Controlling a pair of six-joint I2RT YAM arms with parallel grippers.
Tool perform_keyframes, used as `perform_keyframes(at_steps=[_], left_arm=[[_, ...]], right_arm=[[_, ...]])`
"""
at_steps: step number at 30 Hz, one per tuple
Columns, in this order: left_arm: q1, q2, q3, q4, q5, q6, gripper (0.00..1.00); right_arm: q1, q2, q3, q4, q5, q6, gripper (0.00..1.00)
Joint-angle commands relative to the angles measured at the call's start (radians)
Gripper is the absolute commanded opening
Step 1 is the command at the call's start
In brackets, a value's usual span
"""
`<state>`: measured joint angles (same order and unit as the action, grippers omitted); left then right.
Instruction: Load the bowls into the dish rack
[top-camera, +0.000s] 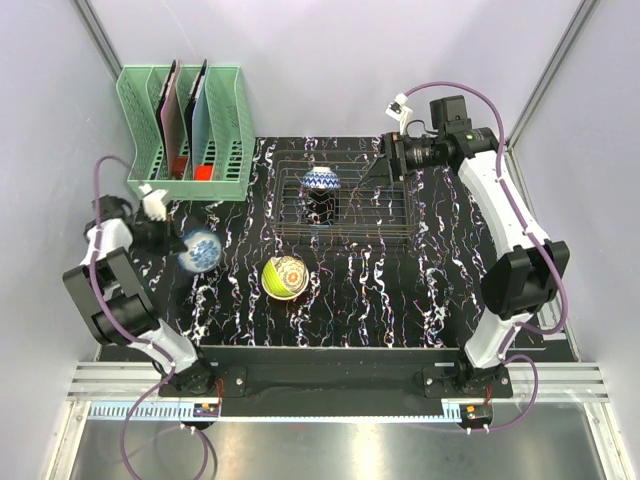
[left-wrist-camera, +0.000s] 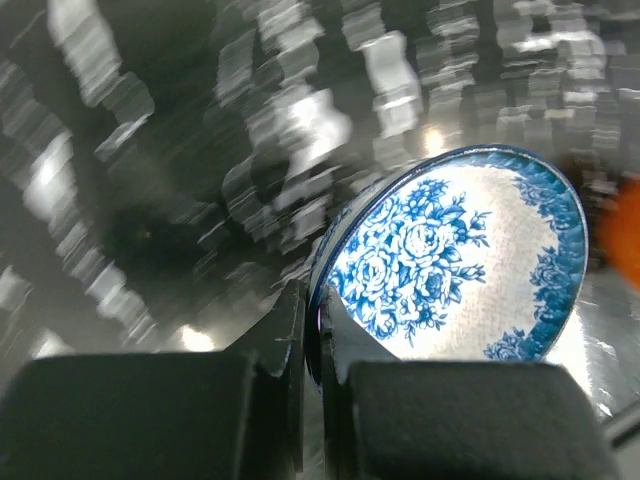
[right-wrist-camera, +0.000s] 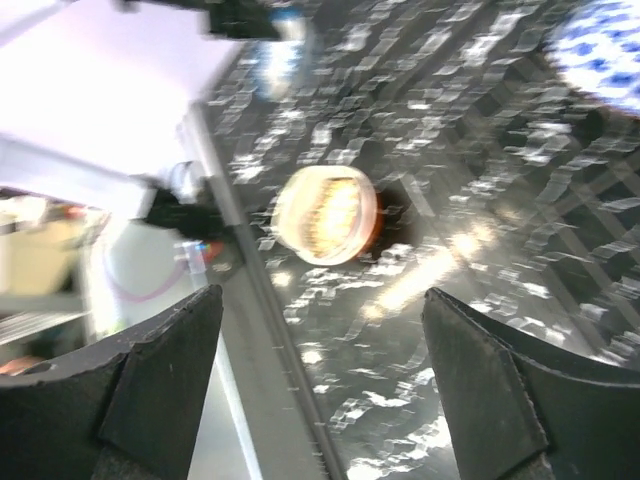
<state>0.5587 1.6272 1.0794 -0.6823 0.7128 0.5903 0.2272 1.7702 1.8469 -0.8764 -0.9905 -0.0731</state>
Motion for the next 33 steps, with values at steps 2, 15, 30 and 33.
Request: perform_keyframes(at_steps=[2,15,30,33], left_arm=[[-0.198,-0.13,0.111,-0.036,0.238,0.005,0.0],[-0.609,-0.087,0.385,-0.033,0.52,-0.136,0.0],[-0.875,0.031,0.554,-0.034,0.465,-0.156,0.0],[-0.884,0.045,0.573,-0.036,0.442,-0.153,0.0]], right_arm=[[-0.003,0.064,0.012,0.069,-0.253,0.136,0.91],[-0.002,0.121,-0.086,0.281,-0.422,0.321,1.0],[0.064,0.124,-0.153,0.402,-0.459,0.437,1.0],[0.07,0.112,-0.184,0.442,-0.464,0.472,1.0]])
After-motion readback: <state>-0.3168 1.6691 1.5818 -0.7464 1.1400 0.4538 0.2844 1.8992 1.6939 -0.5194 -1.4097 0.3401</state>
